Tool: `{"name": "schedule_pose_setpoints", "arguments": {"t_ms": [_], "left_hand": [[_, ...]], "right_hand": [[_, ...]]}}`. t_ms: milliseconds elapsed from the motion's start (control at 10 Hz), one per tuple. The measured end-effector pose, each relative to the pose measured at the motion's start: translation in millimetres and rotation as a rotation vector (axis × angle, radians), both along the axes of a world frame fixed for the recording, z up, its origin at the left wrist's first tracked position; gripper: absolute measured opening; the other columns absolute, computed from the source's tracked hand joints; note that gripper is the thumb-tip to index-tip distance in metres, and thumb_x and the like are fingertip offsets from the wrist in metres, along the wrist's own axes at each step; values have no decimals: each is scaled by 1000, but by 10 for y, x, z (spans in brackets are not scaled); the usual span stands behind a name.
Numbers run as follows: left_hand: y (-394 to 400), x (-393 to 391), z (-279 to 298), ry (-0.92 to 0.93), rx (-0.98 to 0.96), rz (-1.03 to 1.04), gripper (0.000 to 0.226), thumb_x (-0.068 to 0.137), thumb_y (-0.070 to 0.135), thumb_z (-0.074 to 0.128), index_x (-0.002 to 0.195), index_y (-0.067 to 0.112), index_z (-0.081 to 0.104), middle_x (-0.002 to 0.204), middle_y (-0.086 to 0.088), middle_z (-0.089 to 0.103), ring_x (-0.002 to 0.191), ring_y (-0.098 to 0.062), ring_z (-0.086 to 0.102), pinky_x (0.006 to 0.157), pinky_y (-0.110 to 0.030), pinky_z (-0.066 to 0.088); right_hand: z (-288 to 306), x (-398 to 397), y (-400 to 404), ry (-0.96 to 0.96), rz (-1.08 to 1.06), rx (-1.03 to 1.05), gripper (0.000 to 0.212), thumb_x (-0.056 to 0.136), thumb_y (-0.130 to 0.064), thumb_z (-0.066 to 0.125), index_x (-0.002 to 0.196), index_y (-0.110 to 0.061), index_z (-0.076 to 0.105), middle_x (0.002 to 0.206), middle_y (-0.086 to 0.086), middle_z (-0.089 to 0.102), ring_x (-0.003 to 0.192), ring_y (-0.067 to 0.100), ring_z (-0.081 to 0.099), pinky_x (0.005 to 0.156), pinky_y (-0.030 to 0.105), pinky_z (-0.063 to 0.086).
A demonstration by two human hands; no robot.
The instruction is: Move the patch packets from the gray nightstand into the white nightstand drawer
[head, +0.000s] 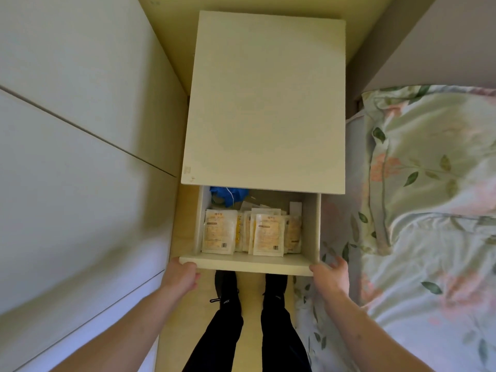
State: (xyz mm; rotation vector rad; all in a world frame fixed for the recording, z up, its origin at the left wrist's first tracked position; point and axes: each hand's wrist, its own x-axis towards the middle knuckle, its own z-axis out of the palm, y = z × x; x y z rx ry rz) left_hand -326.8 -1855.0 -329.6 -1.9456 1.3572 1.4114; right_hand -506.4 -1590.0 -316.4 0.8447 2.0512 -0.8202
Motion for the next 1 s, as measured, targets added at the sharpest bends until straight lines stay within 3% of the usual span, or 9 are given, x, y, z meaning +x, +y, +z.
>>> {"name": "schedule_pose_setpoints", "arguments": {"t_ms": [200, 300, 500, 600, 700, 800, 900, 1000], "left_hand": [[-274, -452, 22, 105, -22, -20, 32, 97, 5, 51, 129, 8, 50, 113, -14, 64, 98, -27, 68, 83, -42, 60], [-372, -683, 51, 163, -23, 3, 39, 95, 3, 51, 133, 9, 47, 116, -12, 62, 100, -28, 68, 82, -41, 61], [-517, -1032, 153, 263, -45, 0, 55, 92, 4, 58, 142, 11, 38, 111, -10, 59, 103, -27, 66, 88, -45, 61], [-516, -1129, 260, 334, -48, -9, 53, 91, -1, 60, 137, 18, 42, 119, -8, 57, 112, -31, 64, 84, -39, 61], [-520, -1161, 300, 422, -44, 6, 81, 91, -10, 53, 156, 22, 17, 153, -7, 41, 116, -25, 64, 66, -21, 54], [-486, -1142, 375, 496, -64, -46, 93, 91, -13, 46, 161, 33, 5, 161, -2, 35, 114, -21, 66, 70, -21, 59], [-446, -1076, 536, 435, -82, -156, 99, 92, -7, 53, 161, 38, -1, 162, 3, 34, 104, -13, 65, 82, -34, 62], [-330, -887, 754, 379, -127, -311, 92, 94, 0, 53, 161, 38, 3, 162, 7, 33, 84, -3, 61, 84, -41, 61]], "right_hand": [[-57, -417, -230, 67, -43, -83, 91, 88, -17, 70, 159, -32, 16, 157, 7, 41, 125, 34, 58, 105, 52, 50], [-44, -598, -411, 105, -76, -113, 91, 90, -19, 70, 161, -32, 14, 155, 8, 41, 122, 35, 60, 95, 46, 52], [-34, -900, -652, 164, -142, -200, 100, 85, -17, 74, 160, -36, 11, 154, 10, 41, 129, 36, 56, 107, 54, 49], [-11, -978, -719, 195, -171, -268, 106, 78, -21, 75, 160, -37, 10, 155, 7, 40, 131, 33, 55, 111, 53, 46], [30, -1027, -778, 250, -197, -348, 101, 76, -19, 73, 158, -31, 16, 147, 5, 48, 125, 29, 59, 109, 51, 49], [78, -1019, -813, 295, -185, -377, 86, 82, -12, 72, 153, -25, 25, 134, 4, 55, 112, 25, 64, 103, 51, 54], [322, -911, -795, 245, -51, -307, 95, 81, -21, 71, 157, -34, 16, 148, 3, 47, 127, 30, 56, 106, 51, 49], [744, -636, -729, 277, 144, -249, 88, 93, -14, 65, 161, -32, 12, 159, 2, 37, 135, 27, 49, 93, 34, 48]]}}
